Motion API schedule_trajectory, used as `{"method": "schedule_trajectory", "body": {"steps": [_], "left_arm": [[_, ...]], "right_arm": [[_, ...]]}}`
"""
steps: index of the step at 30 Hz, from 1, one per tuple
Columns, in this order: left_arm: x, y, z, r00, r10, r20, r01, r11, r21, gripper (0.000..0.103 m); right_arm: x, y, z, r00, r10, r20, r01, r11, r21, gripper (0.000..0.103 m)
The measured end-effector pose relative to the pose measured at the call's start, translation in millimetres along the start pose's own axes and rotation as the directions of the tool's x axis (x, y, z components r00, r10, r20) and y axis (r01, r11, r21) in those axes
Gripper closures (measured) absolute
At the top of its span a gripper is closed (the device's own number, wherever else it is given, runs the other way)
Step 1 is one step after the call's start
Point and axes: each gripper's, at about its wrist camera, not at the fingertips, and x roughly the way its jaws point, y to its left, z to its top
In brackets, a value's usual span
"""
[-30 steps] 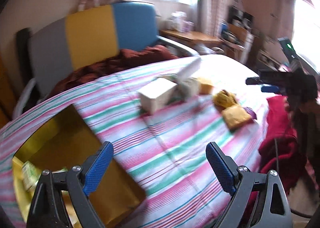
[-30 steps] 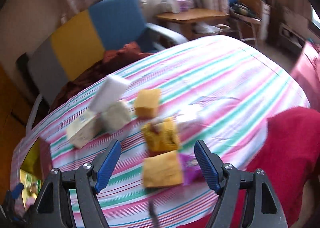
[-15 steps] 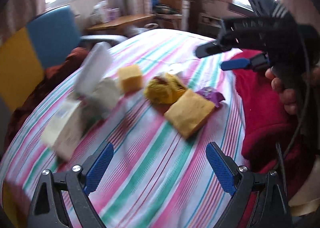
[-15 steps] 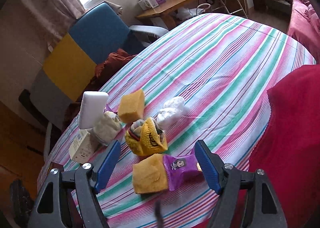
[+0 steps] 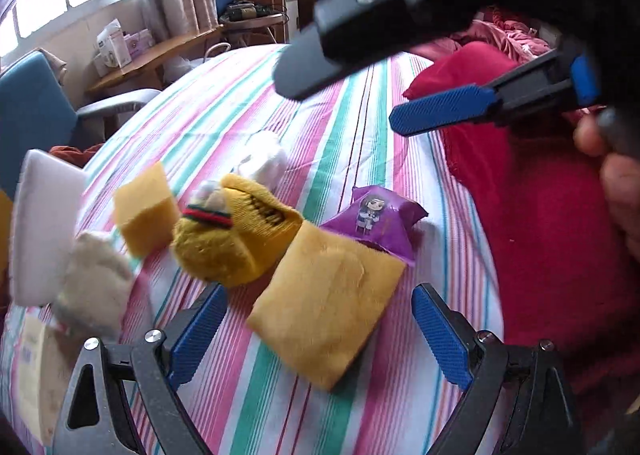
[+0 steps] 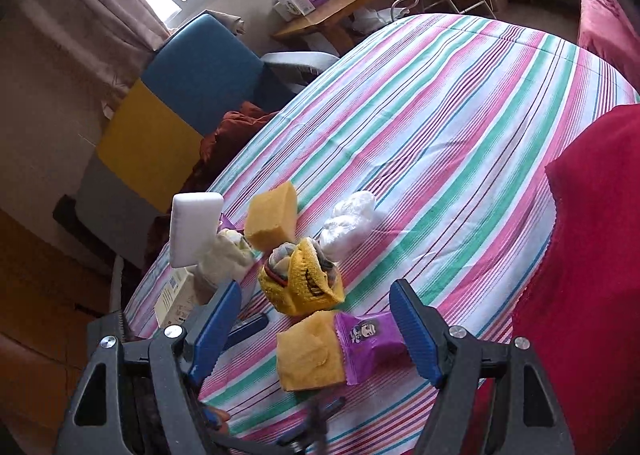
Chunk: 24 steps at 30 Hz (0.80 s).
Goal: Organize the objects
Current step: 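Grasp the yellow sponge with the left gripper, then lift the sponge with the left gripper while the right grasps the purple candy packet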
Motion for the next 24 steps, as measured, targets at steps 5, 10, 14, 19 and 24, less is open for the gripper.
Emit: {"method": "schedule_trajectory", "body": {"steps": [5,10,14,19,24], "left_arm": [[9.5,1.3,-4.4,1.000,-0.017,-0.022,0.016,0.998,-0.065,0.037],[-10.4,5.7,-26.7,1.000,0.023,-0.019,-0.026,0.983,-0.184,0.040],[-37.7,8.0,-62.4,0.993,0.110,-0.029,-0.114,0.949,-0.293,0.040],[-67.8,14.0,-107.7,0.985,0.174,-0.006,-0.159,0.880,-0.448,0.039],[-66.5,5.6,-118.4,0.973,0.232,0.017,-0.204,0.884,-0.421,0.039]], "right_arm": [[2.1,0.6,-0.2,1.000,-0.014,-0.010,0.014,1.000,-0.003,0.025],[4.8,1.1,-0.5,0.999,-0.031,-0.026,0.031,1.000,-0.006,0.025],[9.9,2.2,-0.8,0.997,-0.056,-0.056,0.055,0.998,-0.013,0.025],[23.0,4.8,-2.3,0.982,-0.144,-0.121,0.140,0.989,-0.040,0.025],[56.6,8.9,-7.1,0.915,-0.288,-0.281,0.266,0.957,-0.115,0.025]]}}
